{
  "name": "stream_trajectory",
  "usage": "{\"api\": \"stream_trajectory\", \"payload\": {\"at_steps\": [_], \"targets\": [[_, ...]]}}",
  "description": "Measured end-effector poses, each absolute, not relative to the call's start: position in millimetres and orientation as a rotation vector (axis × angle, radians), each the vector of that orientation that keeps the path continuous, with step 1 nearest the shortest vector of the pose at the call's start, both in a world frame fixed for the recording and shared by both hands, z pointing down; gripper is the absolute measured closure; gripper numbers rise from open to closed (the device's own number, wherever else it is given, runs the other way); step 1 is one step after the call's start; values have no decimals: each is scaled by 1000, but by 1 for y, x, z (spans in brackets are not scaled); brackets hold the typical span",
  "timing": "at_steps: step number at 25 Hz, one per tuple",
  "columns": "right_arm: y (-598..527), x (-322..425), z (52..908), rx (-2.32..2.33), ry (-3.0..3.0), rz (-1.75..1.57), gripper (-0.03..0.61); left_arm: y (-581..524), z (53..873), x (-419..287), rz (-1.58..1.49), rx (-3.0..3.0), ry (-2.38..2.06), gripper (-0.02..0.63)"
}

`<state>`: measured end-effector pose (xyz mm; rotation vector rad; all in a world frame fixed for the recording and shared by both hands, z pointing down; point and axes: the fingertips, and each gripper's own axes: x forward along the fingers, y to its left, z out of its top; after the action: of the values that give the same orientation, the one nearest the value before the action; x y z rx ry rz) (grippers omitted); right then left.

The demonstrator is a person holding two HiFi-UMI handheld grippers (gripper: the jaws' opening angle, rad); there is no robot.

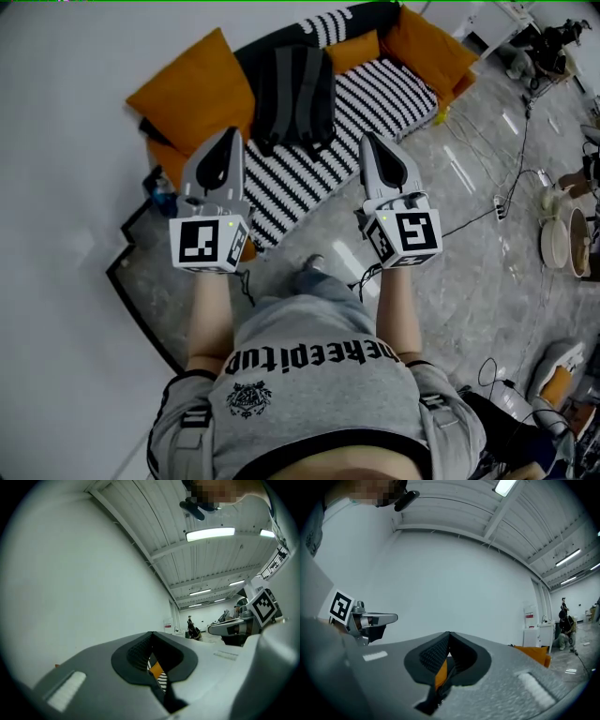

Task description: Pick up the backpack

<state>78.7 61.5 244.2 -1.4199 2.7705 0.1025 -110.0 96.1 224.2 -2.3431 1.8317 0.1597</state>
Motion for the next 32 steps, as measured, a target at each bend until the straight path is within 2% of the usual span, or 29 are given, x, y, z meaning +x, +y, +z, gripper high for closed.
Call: {"api": "stream_trajectory", "payload": {"at_steps": [15,32], "targets": [[-6,120,255,-1326,2795,31,575,35,217,-51,98,-2301,1838,594],[-64,115,267,-1333,2812,0,575,-29,226,-47,67,-2349,1808,594]]}}
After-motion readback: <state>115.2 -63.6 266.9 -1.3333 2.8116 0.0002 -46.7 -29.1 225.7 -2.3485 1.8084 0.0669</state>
